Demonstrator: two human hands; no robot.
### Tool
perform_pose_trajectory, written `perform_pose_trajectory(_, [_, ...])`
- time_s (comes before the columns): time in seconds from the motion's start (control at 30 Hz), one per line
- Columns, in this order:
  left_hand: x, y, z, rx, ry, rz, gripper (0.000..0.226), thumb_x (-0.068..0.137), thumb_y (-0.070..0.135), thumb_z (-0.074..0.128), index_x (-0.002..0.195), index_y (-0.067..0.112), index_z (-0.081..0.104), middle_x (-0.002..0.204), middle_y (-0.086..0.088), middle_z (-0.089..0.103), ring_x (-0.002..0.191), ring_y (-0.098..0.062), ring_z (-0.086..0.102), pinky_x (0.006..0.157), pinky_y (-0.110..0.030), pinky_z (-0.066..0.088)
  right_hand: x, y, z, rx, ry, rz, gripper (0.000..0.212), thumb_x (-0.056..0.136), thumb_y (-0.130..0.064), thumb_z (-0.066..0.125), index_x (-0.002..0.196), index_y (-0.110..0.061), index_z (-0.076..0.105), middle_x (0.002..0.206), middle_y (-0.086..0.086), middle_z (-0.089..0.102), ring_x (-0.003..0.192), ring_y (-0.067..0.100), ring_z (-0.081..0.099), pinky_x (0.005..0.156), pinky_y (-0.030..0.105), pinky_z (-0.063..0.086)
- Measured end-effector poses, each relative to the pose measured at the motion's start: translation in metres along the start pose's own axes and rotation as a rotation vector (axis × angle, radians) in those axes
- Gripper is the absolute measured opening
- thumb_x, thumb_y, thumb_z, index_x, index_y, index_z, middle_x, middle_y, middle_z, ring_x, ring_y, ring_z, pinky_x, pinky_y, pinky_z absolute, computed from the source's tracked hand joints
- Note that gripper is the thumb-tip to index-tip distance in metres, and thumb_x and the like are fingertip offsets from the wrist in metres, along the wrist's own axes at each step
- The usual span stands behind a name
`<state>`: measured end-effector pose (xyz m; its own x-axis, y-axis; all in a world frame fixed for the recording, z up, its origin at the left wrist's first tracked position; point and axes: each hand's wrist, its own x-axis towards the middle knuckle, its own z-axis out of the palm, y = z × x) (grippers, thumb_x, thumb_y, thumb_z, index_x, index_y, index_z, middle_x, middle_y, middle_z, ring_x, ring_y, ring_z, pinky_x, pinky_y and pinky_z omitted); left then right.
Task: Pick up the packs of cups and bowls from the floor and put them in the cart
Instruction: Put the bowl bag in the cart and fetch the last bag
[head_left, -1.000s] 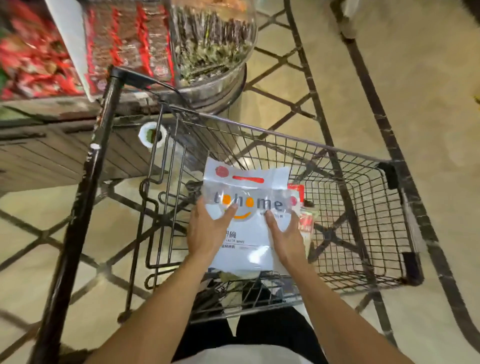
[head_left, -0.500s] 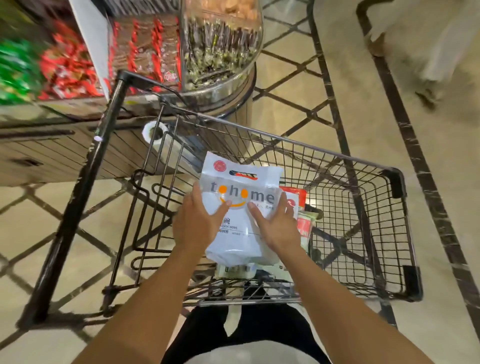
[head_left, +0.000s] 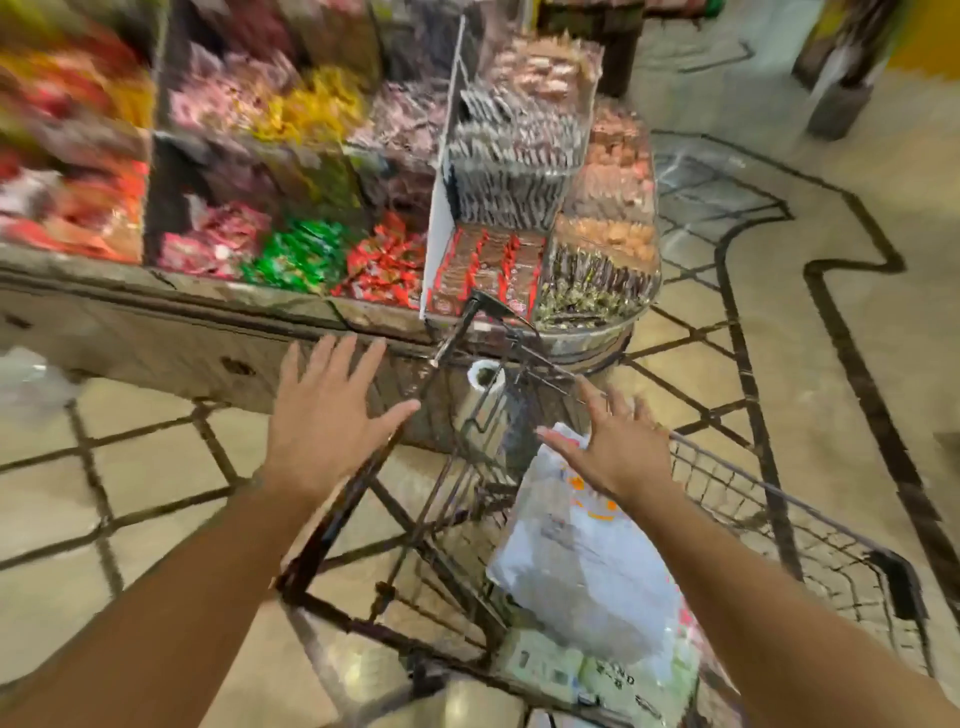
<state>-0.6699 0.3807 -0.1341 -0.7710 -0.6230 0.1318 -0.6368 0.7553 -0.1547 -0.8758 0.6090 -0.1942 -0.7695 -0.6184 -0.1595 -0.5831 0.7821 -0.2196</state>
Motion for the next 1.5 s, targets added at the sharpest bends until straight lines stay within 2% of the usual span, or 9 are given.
perform_pose_trajectory(0.07, [-0.013, -0.061, -0.012, 0.012, 0.016, -0.089, 0.094, 0.089, 0.087, 0.017, 0.165, 0.032, 0.025, 0.169, -0.005, 0.032, 0.157, -0.027, 0.024, 0.127, -0.051, 0.012, 0.009, -0.053, -0.020, -0.024, 0.028, -0.095, 0.112, 0.069, -0.103, 0.012, 0.164, -0.042, 0.009, 0.173, -0.001, 0.015, 0.155, 0.041, 0.020, 0.118, 0.060, 0.031])
perform_pose_trajectory(0.17, [-0.045, -0.158, -0.025, -0.007, 0.099, -0.194, 0.090, 0.091, 0.083, 0.033, 0.158, 0.025, 0.043, 0.160, -0.013, 0.048, 0.150, -0.034, 0.039, 0.122, -0.057, 0.025, 0.010, -0.145, -0.039, -0.069, 0.084, -0.279, 0.109, 0.073, -0.101, 0.017, 0.164, -0.042, 0.007, 0.173, -0.001, 0.018, 0.157, 0.036, 0.018, 0.119, 0.062, 0.029])
perform_pose_trajectory(0.27, [-0.089, -0.251, -0.029, 0.020, 0.064, -0.323, 0.091, 0.089, 0.084, 0.036, 0.161, 0.028, 0.037, 0.163, -0.011, 0.043, 0.153, -0.033, 0.034, 0.123, -0.057, 0.023, 0.001, -0.246, -0.046, -0.128, 0.161, -0.439, 0.111, 0.070, -0.102, 0.008, 0.164, -0.041, 0.010, 0.171, 0.000, 0.025, 0.154, 0.036, 0.025, 0.116, 0.060, 0.034])
perform_pose_trajectory(0.47, [-0.191, -0.409, -0.029, 0.017, 0.066, -0.601, 0.099, 0.085, 0.091, 0.022, 0.159, 0.028, 0.039, 0.162, -0.010, 0.045, 0.151, -0.033, 0.038, 0.121, -0.058, 0.025, -0.041, -0.441, -0.025, -0.162, 0.200, -0.657, 0.125, 0.060, -0.103, -0.010, 0.163, -0.037, 0.015, 0.169, -0.001, 0.028, 0.154, 0.033, 0.027, 0.118, 0.058, 0.035])
perform_pose_trajectory(0.67, [-0.260, -0.515, -0.025, -0.032, 0.085, -0.813, 0.095, 0.088, 0.086, 0.029, 0.163, 0.028, 0.030, 0.168, -0.008, 0.035, 0.156, -0.030, 0.027, 0.125, -0.054, 0.019, -0.075, -0.596, 0.010, -0.131, 0.154, -0.866, 0.119, 0.067, -0.102, -0.004, 0.164, -0.037, 0.017, 0.169, 0.002, 0.028, 0.154, 0.035, 0.028, 0.116, 0.060, 0.037])
perform_pose_trajectory(0.8, [-0.281, -0.583, -0.009, -0.017, 0.083, -0.895, 0.104, 0.082, 0.092, 0.012, 0.162, 0.028, 0.031, 0.166, -0.008, 0.039, 0.154, -0.031, 0.030, 0.123, -0.055, 0.025, -0.077, -0.689, 0.037, -0.161, 0.151, -0.983, 0.115, 0.069, -0.099, 0.002, 0.165, -0.036, 0.015, 0.170, 0.002, 0.026, 0.153, 0.036, 0.028, 0.116, 0.058, 0.036])
perform_pose_trajectory(1.03, [-0.261, -0.719, 0.032, 0.002, 0.070, -0.967, 0.094, 0.090, 0.086, 0.028, 0.163, 0.027, 0.030, 0.168, -0.009, 0.035, 0.156, -0.032, 0.027, 0.125, -0.055, 0.022, -0.034, -0.856, 0.090, -0.121, 0.128, -1.075, 0.105, 0.077, -0.099, 0.020, 0.163, -0.040, 0.012, 0.171, 0.001, 0.023, 0.155, 0.032, 0.024, 0.119, 0.057, 0.031])
perform_pose_trajectory(1.27, [-0.199, -0.855, 0.063, -0.001, 0.065, -0.999, 0.092, 0.091, 0.085, 0.030, 0.163, 0.027, 0.030, 0.166, -0.009, 0.038, 0.155, -0.030, 0.029, 0.126, -0.053, 0.019, 0.029, -1.007, 0.115, -0.132, 0.094, -1.107, 0.103, 0.079, -0.096, 0.023, 0.164, -0.037, 0.015, 0.168, 0.001, 0.029, 0.152, 0.031, 0.028, 0.114, 0.054, 0.037])
perform_pose_trajectory(1.5, [-0.140, -0.977, 0.116, -0.058, 0.089, -1.000, 0.095, 0.089, 0.086, 0.026, 0.159, 0.023, 0.039, 0.162, -0.012, 0.044, 0.153, -0.032, 0.033, 0.122, -0.055, 0.028, 0.080, -1.135, 0.148, -0.172, 0.087, -1.118, 0.098, 0.083, -0.092, 0.033, 0.162, -0.035, 0.020, 0.163, 0.003, 0.035, 0.148, 0.031, 0.034, 0.110, 0.052, 0.040])
